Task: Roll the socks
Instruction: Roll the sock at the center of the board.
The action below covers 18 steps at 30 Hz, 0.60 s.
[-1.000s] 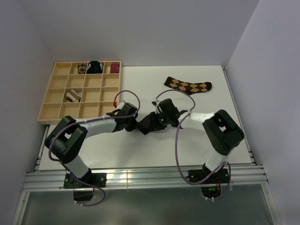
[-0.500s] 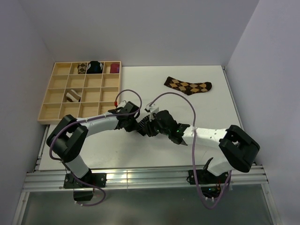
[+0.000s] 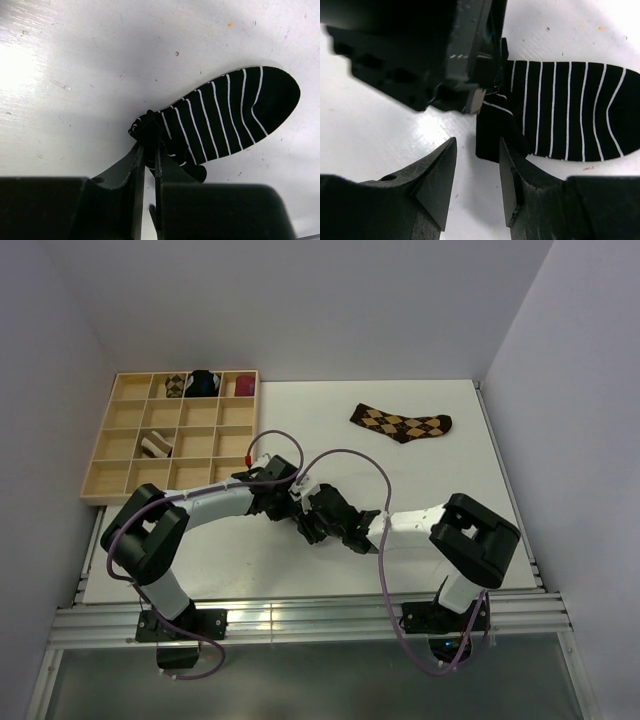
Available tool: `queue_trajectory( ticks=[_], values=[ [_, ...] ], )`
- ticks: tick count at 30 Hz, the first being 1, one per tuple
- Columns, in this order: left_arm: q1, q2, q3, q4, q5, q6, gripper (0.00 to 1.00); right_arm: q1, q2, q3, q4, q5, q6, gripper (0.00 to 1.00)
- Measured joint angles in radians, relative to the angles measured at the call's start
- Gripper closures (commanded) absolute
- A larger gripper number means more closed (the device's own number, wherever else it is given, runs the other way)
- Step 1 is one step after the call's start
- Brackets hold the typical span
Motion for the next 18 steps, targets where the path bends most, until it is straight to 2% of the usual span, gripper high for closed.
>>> queue_trajectory(
  ticks=[13, 16, 18],
  values=[
    [0.019, 0.000, 0.000, 0.002, 0.004, 0.000, 0.88, 0.000, 0.094, 0.082, -0.034, 0.060, -0.019, 0.55],
    [0.028, 0.000, 0.000, 0.005, 0.010, 0.000, 0.88, 0.002, 0.111, 0.098, -0.045, 0.084, -0.024, 0.62],
    [0.029, 0.000, 0.000, 0.008, 0.011, 0.000, 0.88, 0.002, 0.119, 0.103, -0.050, 0.106, -0.028, 0.76]
  ],
)
